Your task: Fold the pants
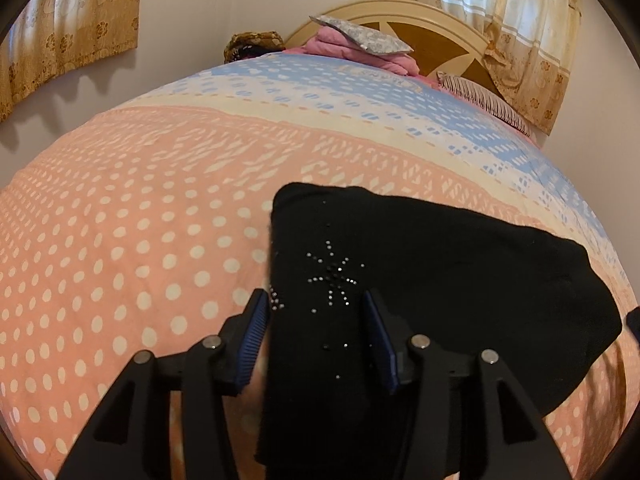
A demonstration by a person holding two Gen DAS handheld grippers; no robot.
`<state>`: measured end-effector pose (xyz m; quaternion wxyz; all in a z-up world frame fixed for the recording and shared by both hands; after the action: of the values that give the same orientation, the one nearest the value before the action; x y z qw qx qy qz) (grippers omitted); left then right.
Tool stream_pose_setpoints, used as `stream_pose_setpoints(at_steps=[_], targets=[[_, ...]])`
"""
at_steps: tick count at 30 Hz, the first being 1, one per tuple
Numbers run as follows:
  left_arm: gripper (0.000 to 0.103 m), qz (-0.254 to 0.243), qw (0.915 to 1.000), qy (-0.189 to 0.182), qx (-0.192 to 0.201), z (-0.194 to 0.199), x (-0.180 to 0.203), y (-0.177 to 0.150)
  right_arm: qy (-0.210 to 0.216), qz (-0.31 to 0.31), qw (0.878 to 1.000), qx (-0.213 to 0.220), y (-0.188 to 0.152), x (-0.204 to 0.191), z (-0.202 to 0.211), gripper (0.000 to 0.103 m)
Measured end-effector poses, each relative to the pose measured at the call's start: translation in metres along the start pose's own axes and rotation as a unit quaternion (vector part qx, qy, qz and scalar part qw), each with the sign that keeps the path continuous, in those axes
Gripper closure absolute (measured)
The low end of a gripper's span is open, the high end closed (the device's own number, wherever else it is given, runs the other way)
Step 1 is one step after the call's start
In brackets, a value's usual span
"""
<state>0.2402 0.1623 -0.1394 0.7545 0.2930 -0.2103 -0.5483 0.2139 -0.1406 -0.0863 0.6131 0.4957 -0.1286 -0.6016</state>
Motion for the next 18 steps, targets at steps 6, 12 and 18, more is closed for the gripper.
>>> stream_pose_setpoints(at_steps=[6,12,18], targets=[[0.047,-0.005,0.9999,0.01,0.002,0.0,0.0,-0.001,0.009,0.093,0.995,-0.037,0.001,-0.051,-0.027,0.076],[0.046,-0.012,0.9998,0.018,0.002,-0.001,0.0,-0.001,0.002,0.065,0.994,-0.092,-0.03,-0.027,-0.063,0.077],[0.046,-0.025,0.9993,0.029,0.001,-0.004,0.002,0.0,-0.029,0.099,0.99,-0.1,-0.033,-0.032,-0.066,0.077]])
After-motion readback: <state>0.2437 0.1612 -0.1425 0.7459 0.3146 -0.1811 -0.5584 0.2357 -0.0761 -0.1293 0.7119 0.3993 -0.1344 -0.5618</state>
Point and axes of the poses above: each gripper's, at about its wrist camera, not at the fingertips, and z roughly against the way its jaws point, x to its right, y to its top, the point moved 8 cm from there along -z, roughly the way its jaws point, and after that the axes turned 13 degrees about y, right-handed, at the moved point
